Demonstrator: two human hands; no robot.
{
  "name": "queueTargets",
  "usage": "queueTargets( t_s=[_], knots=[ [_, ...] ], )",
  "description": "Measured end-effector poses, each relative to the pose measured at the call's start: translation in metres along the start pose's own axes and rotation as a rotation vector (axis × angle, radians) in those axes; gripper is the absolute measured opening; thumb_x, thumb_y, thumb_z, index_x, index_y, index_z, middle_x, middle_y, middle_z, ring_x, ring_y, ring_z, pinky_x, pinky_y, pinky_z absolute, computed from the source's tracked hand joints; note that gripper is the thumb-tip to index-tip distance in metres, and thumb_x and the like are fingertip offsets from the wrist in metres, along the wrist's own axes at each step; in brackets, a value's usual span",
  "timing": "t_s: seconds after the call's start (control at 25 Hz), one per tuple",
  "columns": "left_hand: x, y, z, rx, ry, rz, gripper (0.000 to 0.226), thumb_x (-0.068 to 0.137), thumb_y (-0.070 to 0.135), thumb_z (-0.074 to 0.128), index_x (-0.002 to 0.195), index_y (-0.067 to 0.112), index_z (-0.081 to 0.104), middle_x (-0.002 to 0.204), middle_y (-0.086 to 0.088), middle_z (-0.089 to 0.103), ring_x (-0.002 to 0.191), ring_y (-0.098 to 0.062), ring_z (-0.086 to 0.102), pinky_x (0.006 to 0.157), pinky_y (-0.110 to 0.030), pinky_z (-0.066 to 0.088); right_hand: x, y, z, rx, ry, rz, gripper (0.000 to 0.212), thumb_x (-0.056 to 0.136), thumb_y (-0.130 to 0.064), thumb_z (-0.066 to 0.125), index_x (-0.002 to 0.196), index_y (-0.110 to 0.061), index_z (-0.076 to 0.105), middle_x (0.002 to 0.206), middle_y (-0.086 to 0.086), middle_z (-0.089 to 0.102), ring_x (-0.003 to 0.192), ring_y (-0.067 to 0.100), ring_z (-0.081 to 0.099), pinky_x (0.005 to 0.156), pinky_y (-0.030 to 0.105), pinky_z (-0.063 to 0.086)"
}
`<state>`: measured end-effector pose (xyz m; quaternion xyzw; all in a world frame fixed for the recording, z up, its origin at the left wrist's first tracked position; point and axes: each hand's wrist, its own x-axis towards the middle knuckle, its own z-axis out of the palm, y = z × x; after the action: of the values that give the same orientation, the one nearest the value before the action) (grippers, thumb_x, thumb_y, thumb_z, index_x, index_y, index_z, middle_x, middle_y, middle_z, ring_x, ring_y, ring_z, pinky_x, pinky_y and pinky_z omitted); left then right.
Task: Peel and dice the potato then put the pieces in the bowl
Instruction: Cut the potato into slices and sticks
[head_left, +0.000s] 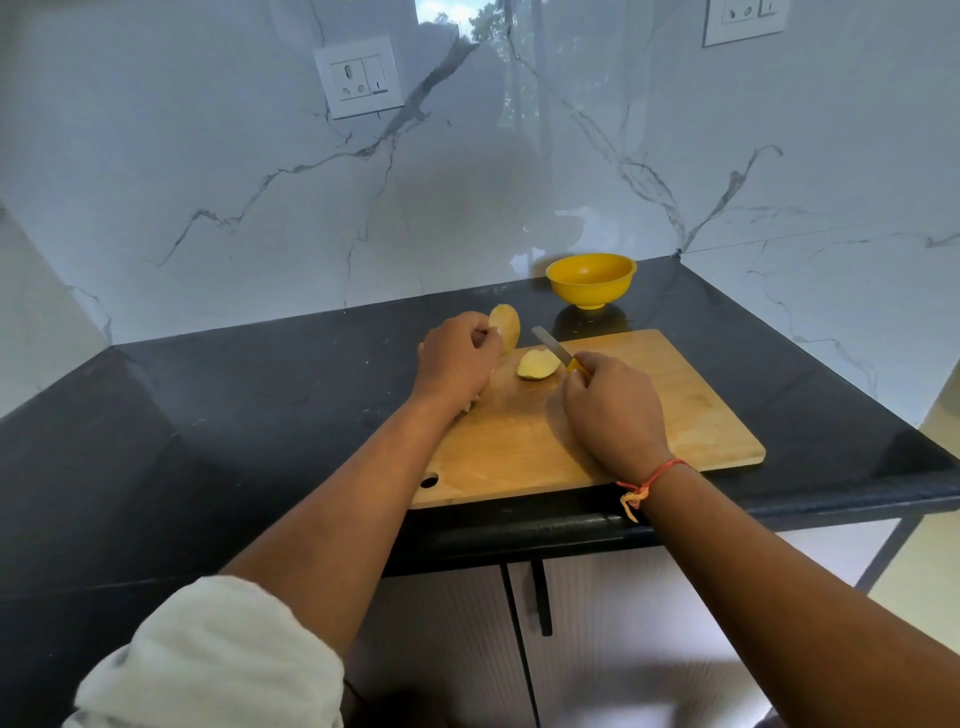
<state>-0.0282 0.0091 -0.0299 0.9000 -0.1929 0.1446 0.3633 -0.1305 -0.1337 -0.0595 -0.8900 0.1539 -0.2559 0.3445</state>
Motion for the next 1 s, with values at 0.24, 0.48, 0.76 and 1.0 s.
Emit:
queueTargets(
  t_s=[0.24,0.48,0.76,1.0],
  knots=[
    [-0.053,0.016,-0.021,-0.201,-0.091,-0.233,0.015,0.092,0.027,0.061,0.086,0.016,0.070,0.087,0.003,0.068,0.082,-0.016,0.066,0.069,-0.034,0.055,-0.005,-0.002,0.000,-0.022,-0.019,-0.043,0.030,0.100,-0.027,0.049,0.121,-0.021,0.069,0.085,0.000,0.070,0.077,0.016,0.063,0.072,0.037,0.058],
    [-0.064,-0.001,-0.024,0.058,-0.141,-0.190,0.018,0.092,0.041,0.067,0.106,0.030,0.065,0.092,0.011,0.066,0.083,-0.005,0.059,0.069,-0.023,0.044,-0.013,-0.009,-0.004,-0.091,-0.048,-0.093,0.033,0.101,-0.027,0.048,0.128,-0.020,0.067,0.087,0.002,0.071,0.077,0.018,0.064,0.070,0.034,0.057],
    [-0.058,-0.004,-0.047,0.196,-0.403,0.044,0.038,0.089,0.031,0.072,0.126,0.029,0.064,0.113,0.013,0.061,0.097,-0.007,0.057,0.081,-0.023,0.044,-0.019,-0.017,-0.017,-0.057,-0.088,-0.096,0.033,0.101,-0.023,0.050,0.129,-0.017,0.066,0.097,0.006,0.073,0.086,0.021,0.066,0.079,0.035,0.057],
    [-0.060,-0.010,-0.033,0.206,-0.426,0.089,0.046,0.089,0.034,0.072,0.133,0.026,0.061,0.130,0.003,0.062,0.107,-0.008,0.055,0.087,-0.021,0.043,-0.038,-0.019,-0.021,-0.195,-0.191,-0.121,0.032,0.100,-0.023,0.052,0.129,-0.019,0.065,0.098,0.004,0.071,0.087,0.018,0.065,0.082,0.033,0.057]
  ],
)
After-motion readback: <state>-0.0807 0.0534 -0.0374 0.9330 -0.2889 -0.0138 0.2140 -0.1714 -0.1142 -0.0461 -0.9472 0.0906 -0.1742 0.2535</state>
